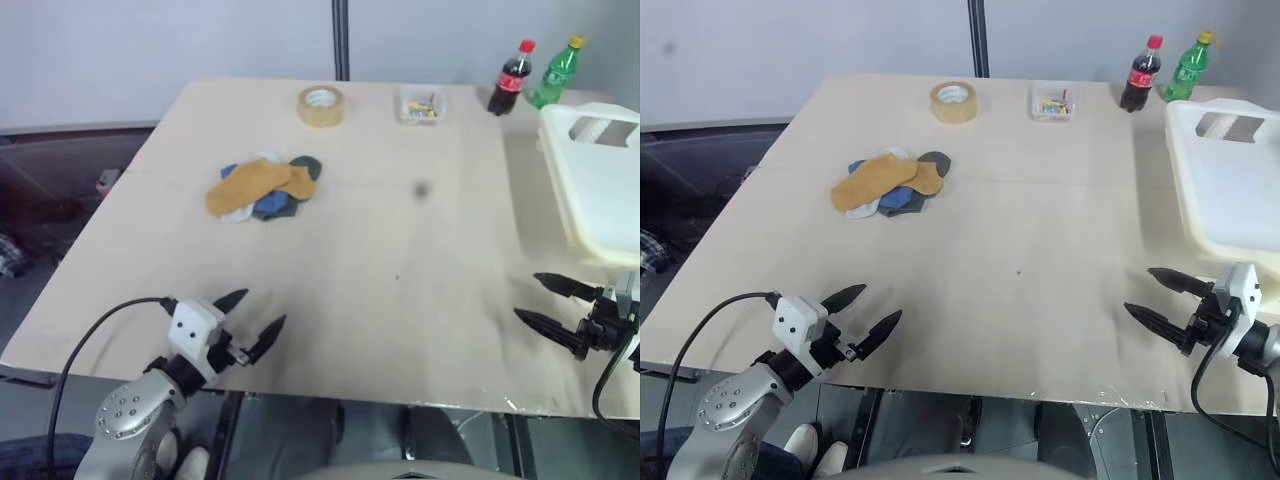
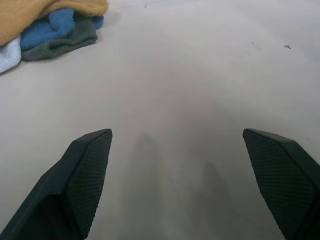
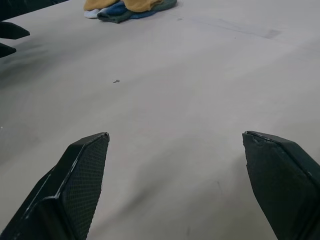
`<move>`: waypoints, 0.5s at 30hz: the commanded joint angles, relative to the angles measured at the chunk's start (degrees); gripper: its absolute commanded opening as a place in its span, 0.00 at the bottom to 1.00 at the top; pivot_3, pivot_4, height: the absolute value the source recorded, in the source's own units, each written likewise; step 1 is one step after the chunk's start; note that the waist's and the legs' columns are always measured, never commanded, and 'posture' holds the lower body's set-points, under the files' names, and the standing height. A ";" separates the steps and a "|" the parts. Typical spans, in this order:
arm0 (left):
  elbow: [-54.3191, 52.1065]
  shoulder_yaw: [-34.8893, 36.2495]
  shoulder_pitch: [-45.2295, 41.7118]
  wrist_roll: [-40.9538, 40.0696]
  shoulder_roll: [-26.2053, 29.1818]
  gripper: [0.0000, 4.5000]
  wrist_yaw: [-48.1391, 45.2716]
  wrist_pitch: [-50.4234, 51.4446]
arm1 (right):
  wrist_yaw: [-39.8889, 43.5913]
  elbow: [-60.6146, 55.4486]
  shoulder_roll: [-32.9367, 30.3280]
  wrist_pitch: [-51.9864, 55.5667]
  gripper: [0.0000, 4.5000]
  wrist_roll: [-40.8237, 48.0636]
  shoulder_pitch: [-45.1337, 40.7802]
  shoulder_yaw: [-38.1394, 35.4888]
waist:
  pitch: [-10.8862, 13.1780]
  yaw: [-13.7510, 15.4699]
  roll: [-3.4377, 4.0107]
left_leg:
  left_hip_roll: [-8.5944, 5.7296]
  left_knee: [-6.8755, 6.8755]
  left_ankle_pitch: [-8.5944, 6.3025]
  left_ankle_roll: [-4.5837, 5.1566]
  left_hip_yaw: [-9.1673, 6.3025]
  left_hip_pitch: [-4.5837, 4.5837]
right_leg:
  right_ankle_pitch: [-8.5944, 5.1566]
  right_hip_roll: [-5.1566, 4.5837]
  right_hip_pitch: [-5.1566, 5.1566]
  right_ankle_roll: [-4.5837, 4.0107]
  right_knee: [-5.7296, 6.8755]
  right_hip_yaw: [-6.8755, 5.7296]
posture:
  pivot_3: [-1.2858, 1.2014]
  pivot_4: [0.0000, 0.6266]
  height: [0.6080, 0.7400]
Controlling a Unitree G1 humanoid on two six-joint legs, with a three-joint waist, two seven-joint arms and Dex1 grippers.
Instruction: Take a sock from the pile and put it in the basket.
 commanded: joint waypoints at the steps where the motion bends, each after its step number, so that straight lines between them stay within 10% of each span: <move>1: -2.02 2.28 -0.37 -2.05 1.06 1.00 -1.34 -0.85 | 1.34 -3.67 -0.33 -0.38 0.98 1.41 2.14 -2.03 | 0.00 0.00 0.00 | 0.00 0.00 0.00 0.00 0.00 0.00 | 0.00 0.00 0.00 0.00 0.00 0.00 | 0.52 0.24 0.99; 15: -0.69 3.48 -3.72 -2.79 1.72 1.00 -2.35 0.03 | -0.27 -8.52 1.67 0.55 0.98 2.63 2.94 -1.24 | 0.05 -0.02 -0.09 | 0.04 0.00 -0.04 0.07 0.23 0.04 | 0.01 0.03 -0.04 0.02 0.01 0.14 | 0.52 0.24 0.99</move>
